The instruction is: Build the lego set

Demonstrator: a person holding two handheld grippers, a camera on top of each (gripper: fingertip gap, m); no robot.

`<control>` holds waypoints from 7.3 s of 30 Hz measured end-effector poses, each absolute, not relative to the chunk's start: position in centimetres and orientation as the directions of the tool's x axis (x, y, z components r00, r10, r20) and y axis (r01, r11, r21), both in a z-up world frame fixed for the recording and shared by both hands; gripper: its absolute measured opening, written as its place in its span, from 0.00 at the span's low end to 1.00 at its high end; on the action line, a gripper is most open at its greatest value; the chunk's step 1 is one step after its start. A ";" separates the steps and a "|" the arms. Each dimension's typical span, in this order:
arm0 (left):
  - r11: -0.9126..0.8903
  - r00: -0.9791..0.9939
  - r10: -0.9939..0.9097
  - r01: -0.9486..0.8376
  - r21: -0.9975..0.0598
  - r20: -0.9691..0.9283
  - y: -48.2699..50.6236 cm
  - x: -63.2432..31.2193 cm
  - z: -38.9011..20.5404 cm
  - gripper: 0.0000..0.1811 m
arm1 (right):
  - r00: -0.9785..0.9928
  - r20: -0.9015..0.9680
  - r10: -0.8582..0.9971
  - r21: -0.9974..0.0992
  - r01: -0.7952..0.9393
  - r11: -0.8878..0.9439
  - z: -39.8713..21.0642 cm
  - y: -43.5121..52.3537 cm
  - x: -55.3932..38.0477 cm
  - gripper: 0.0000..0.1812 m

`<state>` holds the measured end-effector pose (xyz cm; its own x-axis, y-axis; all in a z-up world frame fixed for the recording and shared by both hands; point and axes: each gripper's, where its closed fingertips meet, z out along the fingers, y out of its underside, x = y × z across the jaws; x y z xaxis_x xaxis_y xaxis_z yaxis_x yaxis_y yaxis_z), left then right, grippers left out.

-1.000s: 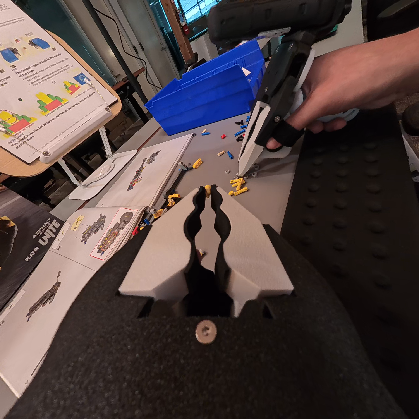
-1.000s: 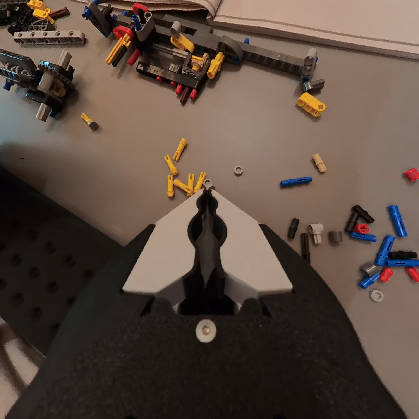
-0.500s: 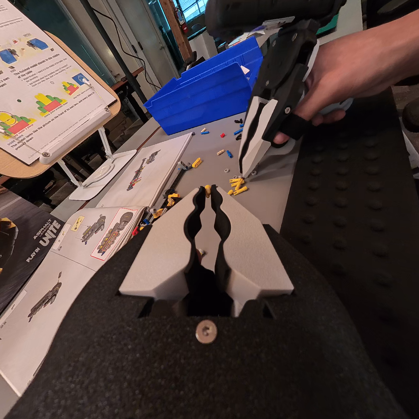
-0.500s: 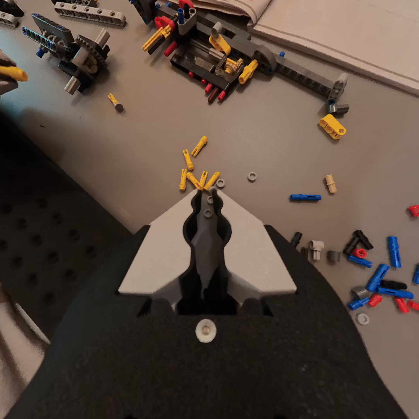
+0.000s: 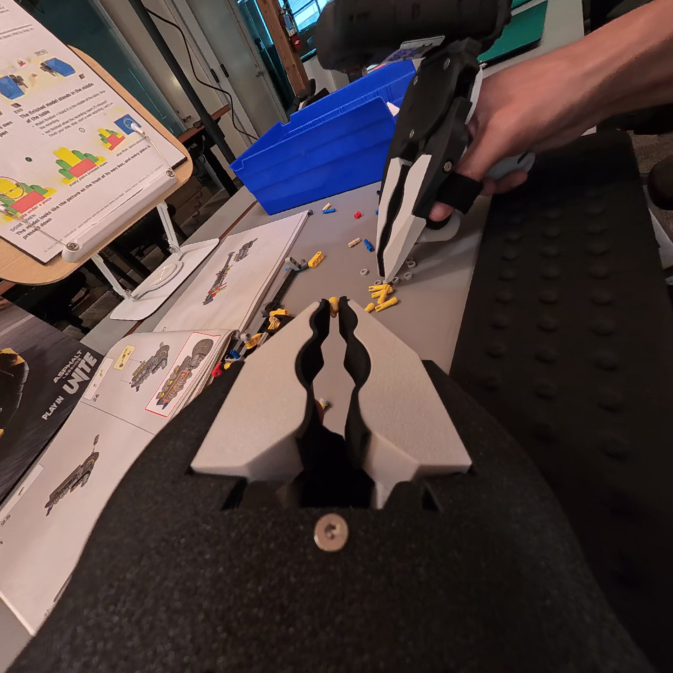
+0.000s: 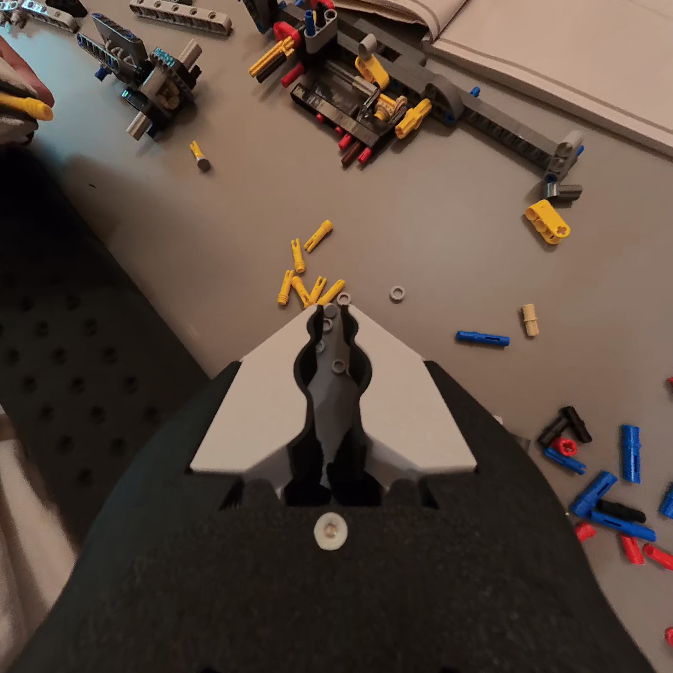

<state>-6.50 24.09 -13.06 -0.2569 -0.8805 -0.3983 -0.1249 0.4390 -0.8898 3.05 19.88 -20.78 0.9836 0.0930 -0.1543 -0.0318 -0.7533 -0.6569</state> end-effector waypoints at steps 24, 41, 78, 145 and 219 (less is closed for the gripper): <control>0.445 -0.262 -0.878 -0.135 -0.885 -0.401 24.1 -6.4 -13.4 0.02 | 0.965 -0.130 0.228 -0.649 0.091 -0.755 -21.0 19.6 3.1 0.06; 0.450 -0.261 -0.876 -0.139 -0.882 -0.405 24.1 -6.4 -13.5 0.02 | 0.953 -0.134 0.272 -0.635 0.128 -0.762 -21.2 20.0 2.5 0.05; 0.162 -0.324 -0.929 0.072 -0.984 -0.177 24.0 -7.7 -8.7 0.02 | 0.568 -0.621 0.540 -0.782 -0.410 -0.469 -8.8 23.7 -7.6 0.03; 0.236 -0.151 -0.963 -0.087 -0.968 -0.221 28.8 -9.0 -10.9 0.06 | 0.829 -0.407 0.384 -0.804 -0.125 -0.582 -16.4 27.1 -4.8 0.04; -0.280 -0.196 -0.858 -0.597 -0.752 0.475 24.8 -2.0 -13.1 0.12 | 0.924 0.201 0.325 -0.805 0.345 -0.482 -15.2 23.2 0.8 0.04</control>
<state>-1.99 24.79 -13.05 -0.1963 -0.8578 0.4749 -0.5970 -0.2797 -0.7519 0.77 23.23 -15.16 0.9242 0.3245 0.2014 0.3448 -0.4820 -0.8055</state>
